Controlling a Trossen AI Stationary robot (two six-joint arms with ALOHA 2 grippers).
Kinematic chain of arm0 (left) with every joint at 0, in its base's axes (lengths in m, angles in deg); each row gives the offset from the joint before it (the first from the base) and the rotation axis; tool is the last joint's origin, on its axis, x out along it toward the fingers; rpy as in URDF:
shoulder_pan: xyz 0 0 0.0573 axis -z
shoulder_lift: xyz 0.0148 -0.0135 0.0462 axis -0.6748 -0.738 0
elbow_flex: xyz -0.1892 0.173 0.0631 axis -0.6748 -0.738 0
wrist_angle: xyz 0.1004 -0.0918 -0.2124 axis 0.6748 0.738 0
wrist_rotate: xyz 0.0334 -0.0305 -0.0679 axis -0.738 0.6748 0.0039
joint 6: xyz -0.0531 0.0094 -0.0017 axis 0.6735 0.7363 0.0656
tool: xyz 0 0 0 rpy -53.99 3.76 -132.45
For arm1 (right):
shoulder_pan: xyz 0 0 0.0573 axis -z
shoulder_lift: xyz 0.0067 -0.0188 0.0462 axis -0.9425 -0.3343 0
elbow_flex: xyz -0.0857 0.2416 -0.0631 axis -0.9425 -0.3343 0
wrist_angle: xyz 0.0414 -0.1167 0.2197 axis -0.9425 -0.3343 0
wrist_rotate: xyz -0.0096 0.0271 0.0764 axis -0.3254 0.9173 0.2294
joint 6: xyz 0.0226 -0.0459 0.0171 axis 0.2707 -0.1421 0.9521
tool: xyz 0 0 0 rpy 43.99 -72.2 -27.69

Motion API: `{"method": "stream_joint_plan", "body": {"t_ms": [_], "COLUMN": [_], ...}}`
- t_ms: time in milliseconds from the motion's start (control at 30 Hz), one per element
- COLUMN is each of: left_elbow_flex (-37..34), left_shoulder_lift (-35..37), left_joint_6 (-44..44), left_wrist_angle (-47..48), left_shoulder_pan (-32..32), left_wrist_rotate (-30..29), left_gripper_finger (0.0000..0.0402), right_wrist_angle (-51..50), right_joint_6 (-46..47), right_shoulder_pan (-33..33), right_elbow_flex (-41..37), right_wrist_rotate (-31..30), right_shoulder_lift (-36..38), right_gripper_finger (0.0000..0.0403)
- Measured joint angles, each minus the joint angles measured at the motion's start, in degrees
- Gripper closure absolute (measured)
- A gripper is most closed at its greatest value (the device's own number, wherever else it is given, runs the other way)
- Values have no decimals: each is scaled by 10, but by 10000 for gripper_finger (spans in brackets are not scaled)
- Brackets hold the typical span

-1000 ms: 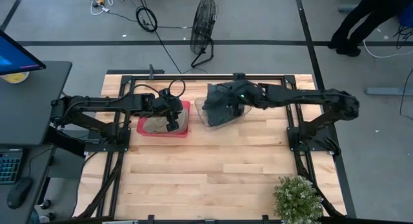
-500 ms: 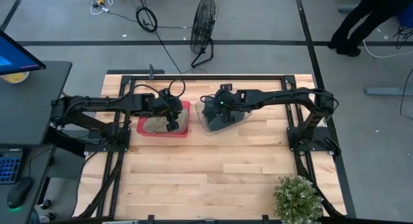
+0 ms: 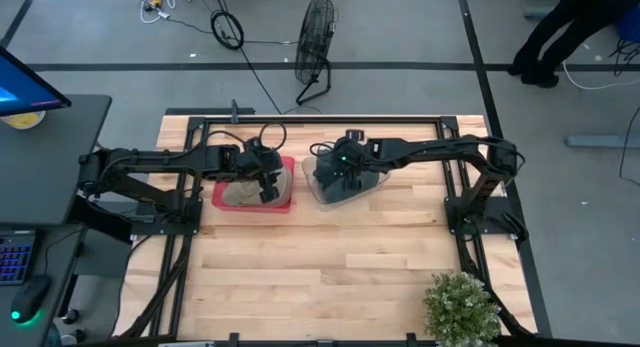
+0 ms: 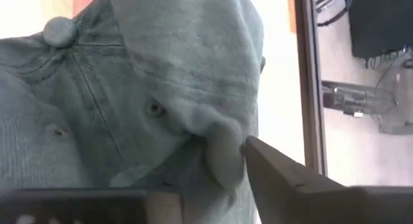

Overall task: Pick & Place hat
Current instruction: Put the black cap into the transparent bin, then return to Home Position

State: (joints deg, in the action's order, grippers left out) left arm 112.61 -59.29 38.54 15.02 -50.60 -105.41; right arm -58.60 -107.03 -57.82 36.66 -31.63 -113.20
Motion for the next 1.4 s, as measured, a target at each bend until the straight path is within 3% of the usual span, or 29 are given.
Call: {"method": "stream_joint_plan", "body": {"t_ms": [367, 733, 900, 1133, 1400], "left_elbow_flex": [0, -4, -73, -199, -254], "left_shoulder_lift": [76, 226, 312, 439, 587], "left_joint_6": [35, 36, 48, 71, 27], "left_wrist_angle": [1, 48, 14, -33, -37], "left_shoulder_pan": [2, 35, 59, 79, 88], "left_wrist_rotate": [-35, -35, -34, -34, 46], "left_gripper_finger": [280, 280, 280, 280, 280], "right_wrist_angle": [-33, -51, -103, -114, 37], "right_joint_6": [19, 114, 173, 216, 234], "right_shoulder_pan": [-56, -95, -97, -103, -110], "right_elbow_flex": [-1, -1, 0, -8, -180], "right_wrist_rotate": [-8, -1, 56, 56, 57], "right_shoulder_lift": [132, 300, 347, 378, 451], "right_gripper_finger": [223, 221, 231, 234, 234]}}
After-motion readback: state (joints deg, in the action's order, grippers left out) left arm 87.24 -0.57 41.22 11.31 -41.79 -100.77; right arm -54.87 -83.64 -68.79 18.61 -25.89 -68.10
